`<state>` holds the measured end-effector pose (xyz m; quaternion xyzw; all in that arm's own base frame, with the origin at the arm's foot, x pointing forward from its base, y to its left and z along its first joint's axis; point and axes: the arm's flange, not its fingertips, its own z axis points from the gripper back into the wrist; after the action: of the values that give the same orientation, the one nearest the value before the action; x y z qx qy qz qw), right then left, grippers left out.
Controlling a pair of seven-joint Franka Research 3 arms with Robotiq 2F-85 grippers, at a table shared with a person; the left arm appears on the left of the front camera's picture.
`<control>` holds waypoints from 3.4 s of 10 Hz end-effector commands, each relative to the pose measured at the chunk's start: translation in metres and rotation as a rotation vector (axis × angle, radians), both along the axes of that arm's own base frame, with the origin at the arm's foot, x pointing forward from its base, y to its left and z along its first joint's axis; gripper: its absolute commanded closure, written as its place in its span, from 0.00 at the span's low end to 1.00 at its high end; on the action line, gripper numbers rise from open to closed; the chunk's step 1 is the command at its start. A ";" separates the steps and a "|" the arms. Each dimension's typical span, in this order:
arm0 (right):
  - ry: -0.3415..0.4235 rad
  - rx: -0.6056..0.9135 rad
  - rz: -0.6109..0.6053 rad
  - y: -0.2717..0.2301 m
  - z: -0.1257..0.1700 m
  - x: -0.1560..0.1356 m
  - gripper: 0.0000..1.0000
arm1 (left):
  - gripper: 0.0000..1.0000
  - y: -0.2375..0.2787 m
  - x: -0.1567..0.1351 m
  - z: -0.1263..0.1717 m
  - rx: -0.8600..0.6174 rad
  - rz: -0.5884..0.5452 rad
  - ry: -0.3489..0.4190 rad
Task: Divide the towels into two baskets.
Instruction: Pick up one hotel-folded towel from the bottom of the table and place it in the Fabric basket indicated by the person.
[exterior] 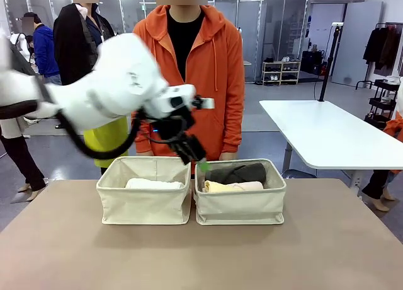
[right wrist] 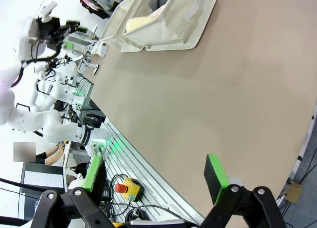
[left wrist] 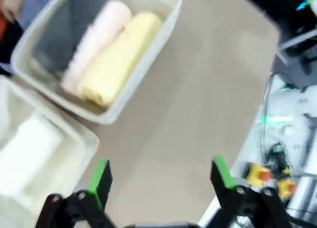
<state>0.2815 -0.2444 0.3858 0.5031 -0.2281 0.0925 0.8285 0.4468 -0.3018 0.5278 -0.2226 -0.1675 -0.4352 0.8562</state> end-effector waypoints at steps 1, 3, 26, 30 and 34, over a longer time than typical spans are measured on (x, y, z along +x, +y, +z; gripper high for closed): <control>-0.004 0.014 -0.005 0.000 0.005 0.000 0.00 | 0.00 0.069 -0.051 -0.012 -0.160 0.045 0.051; -0.004 0.014 -0.005 0.000 0.005 0.000 0.00 | 0.00 0.130 -0.087 -0.026 -0.355 0.082 0.129; -0.004 0.014 -0.005 0.000 0.005 0.000 0.00 | 0.00 0.377 -0.284 -0.123 -0.554 0.924 0.055; -0.004 0.014 -0.005 0.000 0.005 0.000 0.00 | 0.00 0.374 -0.283 -0.125 -0.566 0.930 0.036; -0.004 0.014 -0.005 0.000 0.005 0.000 0.00 | 0.00 0.474 -0.217 -0.035 -0.568 0.952 0.059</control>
<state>0.2813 -0.2444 0.3858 0.5032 -0.2280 0.0922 0.8284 0.2239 0.1708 0.4932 -0.3568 -0.3311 0.0669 0.8710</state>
